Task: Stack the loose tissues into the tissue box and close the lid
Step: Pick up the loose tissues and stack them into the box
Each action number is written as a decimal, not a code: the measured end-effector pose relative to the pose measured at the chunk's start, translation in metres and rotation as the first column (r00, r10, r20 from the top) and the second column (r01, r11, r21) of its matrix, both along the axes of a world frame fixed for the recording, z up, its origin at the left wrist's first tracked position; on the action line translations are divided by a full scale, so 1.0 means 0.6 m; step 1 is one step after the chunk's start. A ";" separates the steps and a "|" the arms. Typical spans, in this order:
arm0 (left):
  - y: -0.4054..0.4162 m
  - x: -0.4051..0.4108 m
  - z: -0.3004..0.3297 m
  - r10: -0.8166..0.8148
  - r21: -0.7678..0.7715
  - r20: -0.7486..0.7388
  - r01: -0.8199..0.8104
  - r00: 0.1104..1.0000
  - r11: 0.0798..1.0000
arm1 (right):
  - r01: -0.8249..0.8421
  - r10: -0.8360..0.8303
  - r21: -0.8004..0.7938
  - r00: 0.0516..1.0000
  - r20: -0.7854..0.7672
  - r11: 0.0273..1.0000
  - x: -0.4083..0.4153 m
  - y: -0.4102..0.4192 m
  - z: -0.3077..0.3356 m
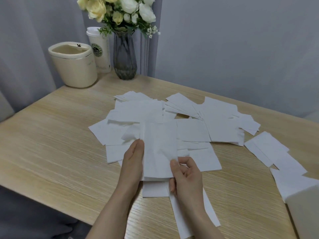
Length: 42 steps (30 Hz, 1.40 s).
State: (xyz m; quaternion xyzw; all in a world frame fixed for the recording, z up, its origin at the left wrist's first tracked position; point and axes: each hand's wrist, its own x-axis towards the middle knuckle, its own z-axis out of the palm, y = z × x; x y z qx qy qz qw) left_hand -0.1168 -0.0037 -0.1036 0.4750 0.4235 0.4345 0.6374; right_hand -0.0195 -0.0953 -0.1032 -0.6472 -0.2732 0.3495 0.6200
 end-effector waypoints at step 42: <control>-0.013 0.006 0.006 0.030 0.089 0.007 -0.030 1.000 0.996 | 0.068 -0.065 0.065 0.996 -0.054 0.996 -0.002 -0.013 0.009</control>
